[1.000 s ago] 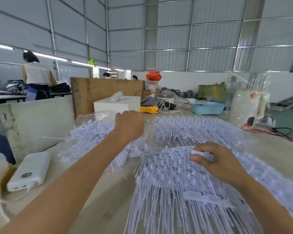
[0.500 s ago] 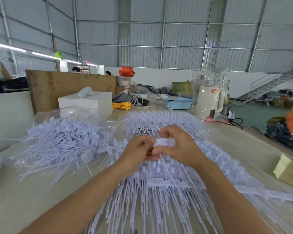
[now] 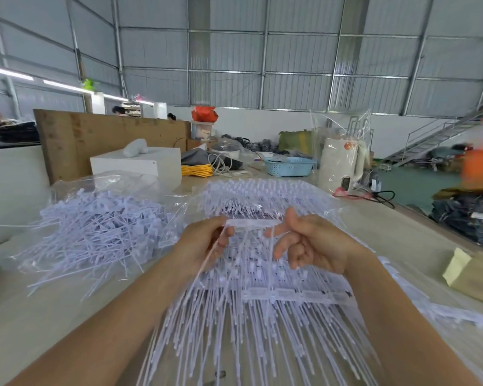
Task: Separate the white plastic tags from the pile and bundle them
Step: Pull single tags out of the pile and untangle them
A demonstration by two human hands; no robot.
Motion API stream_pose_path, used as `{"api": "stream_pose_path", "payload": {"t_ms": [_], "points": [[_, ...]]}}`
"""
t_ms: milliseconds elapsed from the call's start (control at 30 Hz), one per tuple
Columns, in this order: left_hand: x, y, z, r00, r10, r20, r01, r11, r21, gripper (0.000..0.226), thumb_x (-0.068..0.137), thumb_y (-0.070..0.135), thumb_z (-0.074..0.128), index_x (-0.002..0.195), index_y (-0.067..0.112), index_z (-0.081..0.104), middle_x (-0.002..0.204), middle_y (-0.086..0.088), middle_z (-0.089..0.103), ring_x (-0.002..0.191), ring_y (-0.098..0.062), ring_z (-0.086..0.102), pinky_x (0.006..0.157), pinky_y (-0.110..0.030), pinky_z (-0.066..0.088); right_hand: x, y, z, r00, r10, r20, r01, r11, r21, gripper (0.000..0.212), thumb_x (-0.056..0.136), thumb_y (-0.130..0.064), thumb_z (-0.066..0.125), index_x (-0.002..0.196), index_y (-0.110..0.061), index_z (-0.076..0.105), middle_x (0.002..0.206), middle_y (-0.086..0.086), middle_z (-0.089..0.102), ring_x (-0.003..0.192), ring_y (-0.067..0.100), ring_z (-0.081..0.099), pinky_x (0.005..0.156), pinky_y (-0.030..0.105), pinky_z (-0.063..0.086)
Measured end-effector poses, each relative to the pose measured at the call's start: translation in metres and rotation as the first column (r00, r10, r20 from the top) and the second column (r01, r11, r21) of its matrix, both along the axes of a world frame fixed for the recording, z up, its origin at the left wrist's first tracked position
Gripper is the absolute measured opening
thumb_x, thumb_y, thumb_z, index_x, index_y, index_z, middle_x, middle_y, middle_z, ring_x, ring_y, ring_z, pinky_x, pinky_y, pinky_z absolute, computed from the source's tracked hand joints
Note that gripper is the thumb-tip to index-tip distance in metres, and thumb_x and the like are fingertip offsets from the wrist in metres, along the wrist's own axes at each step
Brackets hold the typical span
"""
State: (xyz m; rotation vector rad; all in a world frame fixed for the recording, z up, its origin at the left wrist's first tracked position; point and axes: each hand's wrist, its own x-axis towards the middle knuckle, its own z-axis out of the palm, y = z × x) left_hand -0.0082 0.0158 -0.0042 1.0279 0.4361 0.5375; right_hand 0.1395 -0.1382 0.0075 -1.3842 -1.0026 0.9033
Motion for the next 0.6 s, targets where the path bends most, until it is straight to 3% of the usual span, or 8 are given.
{"api": "stream_pose_path", "payload": {"t_ms": [67, 133, 200, 333, 433, 500, 600], "points": [[0.002, -0.004, -0.004, 0.999, 0.025, -0.047, -0.017, 0.985, 0.169, 0.013, 0.097, 0.011, 0.049, 0.084, 0.008, 0.051, 0.051, -0.003, 0.061, 0.033, -0.009, 0.049, 0.028, -0.013, 0.03, 0.0, 0.011, -0.007, 0.94, -0.315, 0.134, 0.324, 0.944, -0.055, 0.062, 0.082, -0.06, 0.052, 0.094, 0.0, 0.065, 0.07, 0.012, 0.069, 0.053, 0.019, 0.066, 0.049, 0.027, 0.052], [0.004, -0.008, -0.007, 0.999, 0.019, -0.044, -0.005, 0.956, 0.292, 0.012, 0.097, 0.011, 0.05, 0.085, 0.009, 0.05, 0.053, -0.005, 0.063, 0.036, -0.012, 0.052, 0.031, -0.014, 0.032, -0.008, 0.021, -0.013, 0.838, -0.412, 0.357, 0.428, 0.903, 0.036, 0.053, 0.085, -0.06, 0.045, 0.087, -0.01, 0.064, 0.072, 0.003, 0.065, 0.068, 0.019, 0.067, 0.063, 0.034, 0.053], [0.006, -0.011, -0.009, 0.999, 0.013, -0.037, 0.003, 0.917, 0.399, 0.013, 0.096, 0.013, 0.05, 0.084, 0.01, 0.05, 0.054, -0.005, 0.064, 0.037, -0.014, 0.052, 0.035, -0.016, 0.033, -0.017, 0.026, -0.018, 0.755, -0.335, 0.563, 0.346, 0.934, 0.091, 0.054, 0.082, -0.063, 0.043, 0.082, -0.013, 0.064, 0.071, -0.004, 0.059, 0.07, 0.006, 0.061, 0.07, 0.028, 0.044], [0.005, -0.008, -0.01, 0.997, 0.076, -0.008, -0.061, 0.854, 0.516, 0.013, 0.095, 0.014, 0.053, 0.082, 0.011, 0.052, 0.053, -0.004, 0.062, 0.039, -0.015, 0.05, 0.038, -0.018, 0.035, -0.02, 0.027, -0.019, 0.787, -0.229, 0.572, 0.201, 0.973, 0.112, 0.035, 0.092, -0.032, 0.058, 0.072, -0.005, 0.07, 0.064, -0.002, 0.065, 0.06, 0.012, 0.06, 0.071, 0.033, 0.051], [0.006, -0.01, -0.013, 0.997, 0.072, -0.006, -0.053, 0.788, 0.614, 0.015, 0.095, 0.015, 0.055, 0.08, 0.011, 0.05, 0.055, -0.003, 0.062, 0.041, -0.016, 0.05, 0.039, -0.019, 0.035, -0.019, 0.025, -0.017, 0.784, -0.194, 0.59, 0.136, 0.98, 0.142, 0.016, 0.091, -0.018, 0.061, 0.085, -0.008, 0.072, 0.075, 0.007, 0.068, 0.068, 0.013, 0.06, 0.069, 0.025, 0.05], [0.008, -0.013, -0.015, 0.998, 0.062, 0.007, -0.052, 0.769, 0.638, 0.015, 0.094, 0.017, 0.056, 0.081, 0.013, 0.05, 0.055, -0.003, 0.061, 0.042, -0.015, 0.048, 0.04, -0.019, 0.035, -0.024, 0.025, -0.015, 0.778, -0.155, 0.609, 0.088, 0.986, 0.14, 0.011, 0.091, -0.013, 0.06, 0.089, -0.007, 0.07, 0.08, 0.013, 0.067, 0.07, 0.013, 0.059, 0.065, 0.023, 0.046], [0.009, -0.013, -0.016, 0.998, 0.055, 0.037, -0.066, 0.786, 0.615, 0.014, 0.094, 0.019, 0.056, 0.084, 0.01, 0.057, 0.052, 0.0, 0.058, 0.041, -0.012, 0.046, 0.04, -0.018, 0.034, -0.028, 0.029, -0.014, 0.748, -0.195, 0.634, 0.119, 0.98, 0.161, 0.017, 0.092, -0.014, 0.058, 0.087, 0.001, 0.065, 0.076, 0.009, 0.062, 0.067, 0.014, 0.055, 0.066, 0.03, 0.045]]}}
